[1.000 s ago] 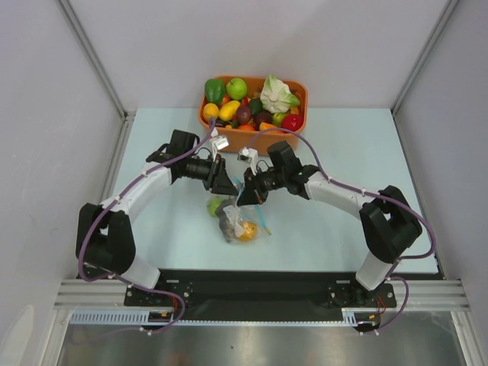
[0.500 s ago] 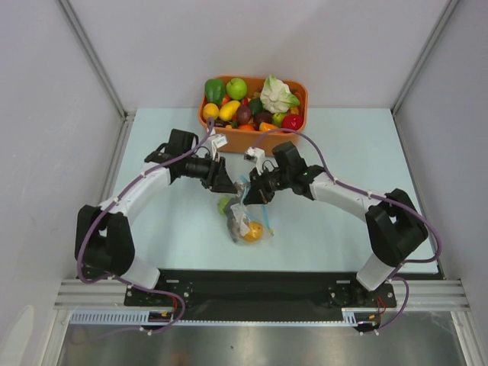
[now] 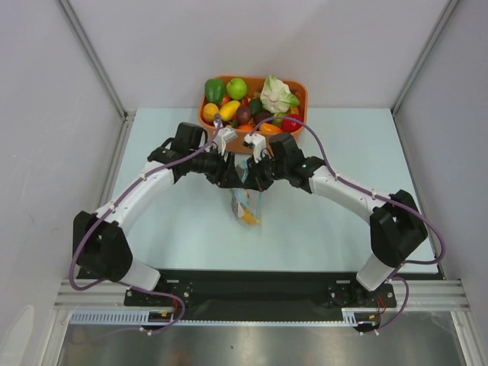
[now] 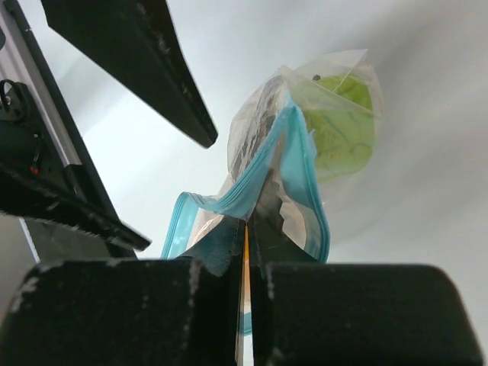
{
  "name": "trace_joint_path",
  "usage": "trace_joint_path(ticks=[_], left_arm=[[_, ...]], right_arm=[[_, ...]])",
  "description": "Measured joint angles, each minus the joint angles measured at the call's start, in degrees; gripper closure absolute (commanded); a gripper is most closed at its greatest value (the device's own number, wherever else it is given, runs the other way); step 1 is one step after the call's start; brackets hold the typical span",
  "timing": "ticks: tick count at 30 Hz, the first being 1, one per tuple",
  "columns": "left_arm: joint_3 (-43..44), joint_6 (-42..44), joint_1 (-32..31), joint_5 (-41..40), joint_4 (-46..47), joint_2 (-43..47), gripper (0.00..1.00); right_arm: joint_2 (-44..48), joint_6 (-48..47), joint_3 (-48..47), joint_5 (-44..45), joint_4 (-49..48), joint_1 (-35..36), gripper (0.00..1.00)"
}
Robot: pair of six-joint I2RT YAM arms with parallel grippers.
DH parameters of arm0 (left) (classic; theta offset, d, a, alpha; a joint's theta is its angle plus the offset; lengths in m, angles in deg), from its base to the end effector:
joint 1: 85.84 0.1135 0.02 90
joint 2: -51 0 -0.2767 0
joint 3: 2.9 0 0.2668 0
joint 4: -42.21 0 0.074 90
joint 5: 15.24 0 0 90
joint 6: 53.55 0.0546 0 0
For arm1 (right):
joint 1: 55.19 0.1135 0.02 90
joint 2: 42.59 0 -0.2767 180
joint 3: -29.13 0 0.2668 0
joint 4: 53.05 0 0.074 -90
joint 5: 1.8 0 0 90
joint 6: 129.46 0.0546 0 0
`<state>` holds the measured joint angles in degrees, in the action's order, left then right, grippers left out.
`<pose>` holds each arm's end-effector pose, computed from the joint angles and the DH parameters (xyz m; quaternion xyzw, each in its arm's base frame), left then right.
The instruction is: Open the zip-top bag and remove the fake food
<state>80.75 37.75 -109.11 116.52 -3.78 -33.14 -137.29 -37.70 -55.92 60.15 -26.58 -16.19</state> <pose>0.2957 -0.1668 0.3033 0.3137 0.8198 -0.3910 0.2770 0.2981 0.2744 0.2725 -0.3802 0.7846 0.3556 0.3368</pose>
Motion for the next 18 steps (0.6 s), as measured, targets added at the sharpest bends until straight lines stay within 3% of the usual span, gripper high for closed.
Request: trace_joint_path(ticks=[12,13,18], left_arm=[[1.5,-2.0,-0.6,-6.7,-2.8,-4.7,0.44],[1.7,-1.9,-0.7,-6.8,-2.8,-4.9,0.46],[2.7,-2.1,-1.2,-6.1,-3.3,-6.3,0.74]], right_arm=[[0.0,1.4,-0.1,2.8,0.4,1.2,1.00],[0.0,1.5,-0.1,2.9,0.4,1.2,1.00],[0.0,1.7,-0.1,3.8,0.6,1.4,1.00]])
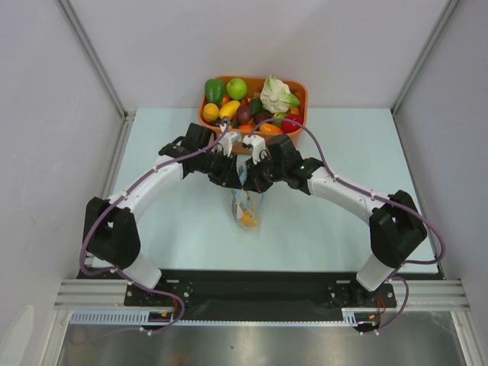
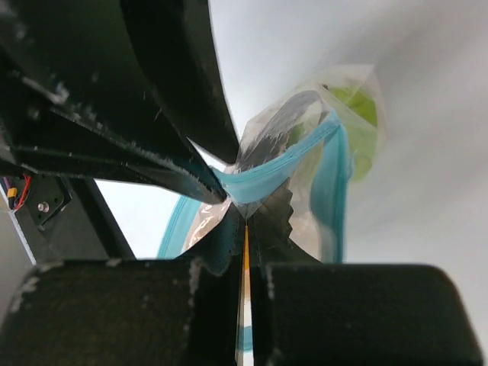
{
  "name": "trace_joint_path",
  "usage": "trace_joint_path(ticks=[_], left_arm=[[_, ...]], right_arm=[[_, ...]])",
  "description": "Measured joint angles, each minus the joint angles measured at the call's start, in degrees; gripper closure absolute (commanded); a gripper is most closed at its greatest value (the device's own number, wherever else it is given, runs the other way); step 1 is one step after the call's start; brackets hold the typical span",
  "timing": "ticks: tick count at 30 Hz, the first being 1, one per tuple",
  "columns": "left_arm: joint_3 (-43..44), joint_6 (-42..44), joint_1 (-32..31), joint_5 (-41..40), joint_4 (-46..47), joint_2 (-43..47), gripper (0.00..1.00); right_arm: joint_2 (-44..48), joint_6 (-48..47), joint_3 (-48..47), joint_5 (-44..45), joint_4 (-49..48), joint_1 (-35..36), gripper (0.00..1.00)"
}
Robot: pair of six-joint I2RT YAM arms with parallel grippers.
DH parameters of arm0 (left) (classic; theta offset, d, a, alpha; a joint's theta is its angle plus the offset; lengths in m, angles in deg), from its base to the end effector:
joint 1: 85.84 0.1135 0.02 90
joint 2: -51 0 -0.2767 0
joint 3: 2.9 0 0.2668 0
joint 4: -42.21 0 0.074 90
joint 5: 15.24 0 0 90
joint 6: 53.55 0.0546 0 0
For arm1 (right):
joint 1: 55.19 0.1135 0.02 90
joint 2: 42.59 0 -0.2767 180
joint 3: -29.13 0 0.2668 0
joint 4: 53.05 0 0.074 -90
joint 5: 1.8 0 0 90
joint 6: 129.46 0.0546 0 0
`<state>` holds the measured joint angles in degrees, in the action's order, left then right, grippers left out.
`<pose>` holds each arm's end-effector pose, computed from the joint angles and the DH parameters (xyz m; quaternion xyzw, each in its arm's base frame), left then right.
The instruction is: Open the zip-top bag and remove the fake food
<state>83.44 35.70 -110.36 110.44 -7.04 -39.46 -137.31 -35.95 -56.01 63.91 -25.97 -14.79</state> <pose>0.3134 -0.1779 0.2760 0.2803 0.8645 -0.3492 0.2283 0.2940 0.2797 0.2710 -0.3660 0.7988 0.3384 0.3367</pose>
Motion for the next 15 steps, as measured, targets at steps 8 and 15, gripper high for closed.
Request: trace_joint_path(ticks=[8,15], left_arm=[[0.6,0.3,-0.1,2.4,-1.0,-1.2,1.00],[1.2,0.2,-0.2,1.9,-2.7,-1.2,1.00]], right_arm=[[0.0,0.9,0.0,2.4,1.9,0.0,1.00],[0.0,2.5,0.0,4.1,2.1,0.4,0.99]])
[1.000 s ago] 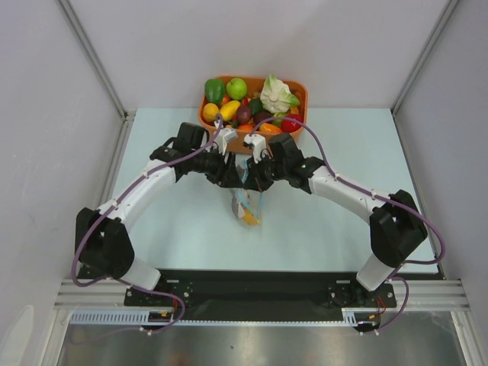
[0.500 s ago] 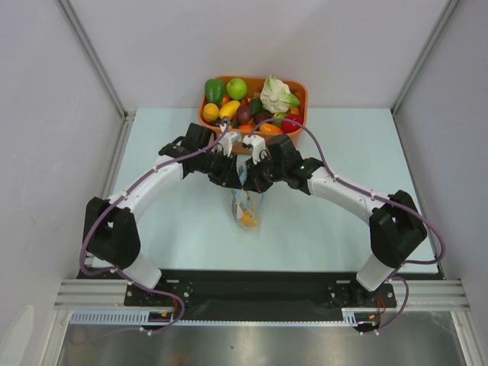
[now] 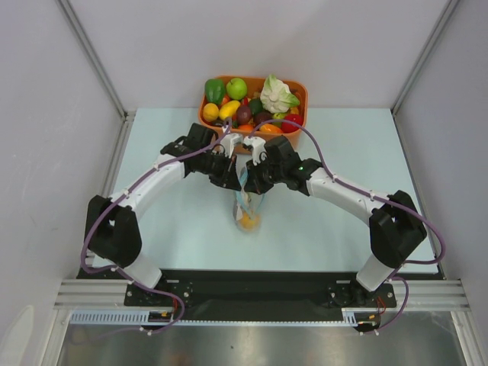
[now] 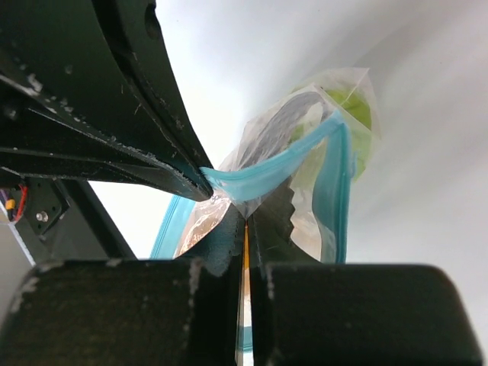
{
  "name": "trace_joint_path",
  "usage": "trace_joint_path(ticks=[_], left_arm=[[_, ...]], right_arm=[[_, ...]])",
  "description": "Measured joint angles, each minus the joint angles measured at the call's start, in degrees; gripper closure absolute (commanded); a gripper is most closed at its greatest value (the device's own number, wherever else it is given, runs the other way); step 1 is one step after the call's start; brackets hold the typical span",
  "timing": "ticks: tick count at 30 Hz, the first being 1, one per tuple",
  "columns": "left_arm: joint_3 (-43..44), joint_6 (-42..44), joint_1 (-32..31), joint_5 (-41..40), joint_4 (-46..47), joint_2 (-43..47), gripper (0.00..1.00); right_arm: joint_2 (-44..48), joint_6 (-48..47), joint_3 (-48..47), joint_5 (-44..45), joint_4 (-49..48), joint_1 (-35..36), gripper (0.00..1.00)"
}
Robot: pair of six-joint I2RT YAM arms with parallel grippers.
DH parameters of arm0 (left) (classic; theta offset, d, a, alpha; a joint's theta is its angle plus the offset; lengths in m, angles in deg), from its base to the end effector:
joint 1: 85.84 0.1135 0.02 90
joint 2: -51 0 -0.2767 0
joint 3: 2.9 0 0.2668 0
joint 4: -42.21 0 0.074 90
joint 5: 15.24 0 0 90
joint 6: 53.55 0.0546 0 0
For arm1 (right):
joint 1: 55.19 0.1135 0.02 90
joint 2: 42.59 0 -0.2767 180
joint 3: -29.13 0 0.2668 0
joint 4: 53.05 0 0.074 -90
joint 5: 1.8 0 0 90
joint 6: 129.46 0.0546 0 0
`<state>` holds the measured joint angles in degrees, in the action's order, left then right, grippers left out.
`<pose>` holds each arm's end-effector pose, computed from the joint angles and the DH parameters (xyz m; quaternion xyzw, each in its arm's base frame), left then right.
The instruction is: Open the zip-top bag and remove the fake food
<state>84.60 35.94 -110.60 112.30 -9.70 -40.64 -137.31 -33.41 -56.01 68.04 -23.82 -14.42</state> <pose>0.3125 -0.1808 0.2735 0.2821 0.8656 -0.3608 0.2024 0.2933 0.2777 0.2664 -0.3371 0.8249 0.3138 0.3276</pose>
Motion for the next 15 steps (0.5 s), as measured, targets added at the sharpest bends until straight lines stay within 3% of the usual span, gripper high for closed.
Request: trace_joint_path(ticks=[4,8,15], left_arm=[[0.4,-0.3,-0.1,-1.4,-0.8,0.0,1.00],[0.7,-1.3,-0.2,-5.1,-2.1,0.4,0.99],[0.7,-2.8,-0.2,-9.9,-2.7,1.8,1.00]], right_arm=[[0.0,1.4,0.0,0.0,-0.2,0.0,0.90],[0.1,2.7,0.6,1.2,-0.2,-0.5,0.73],[0.4,3.9,2.4,2.8,-0.3,-2.4,0.69]])
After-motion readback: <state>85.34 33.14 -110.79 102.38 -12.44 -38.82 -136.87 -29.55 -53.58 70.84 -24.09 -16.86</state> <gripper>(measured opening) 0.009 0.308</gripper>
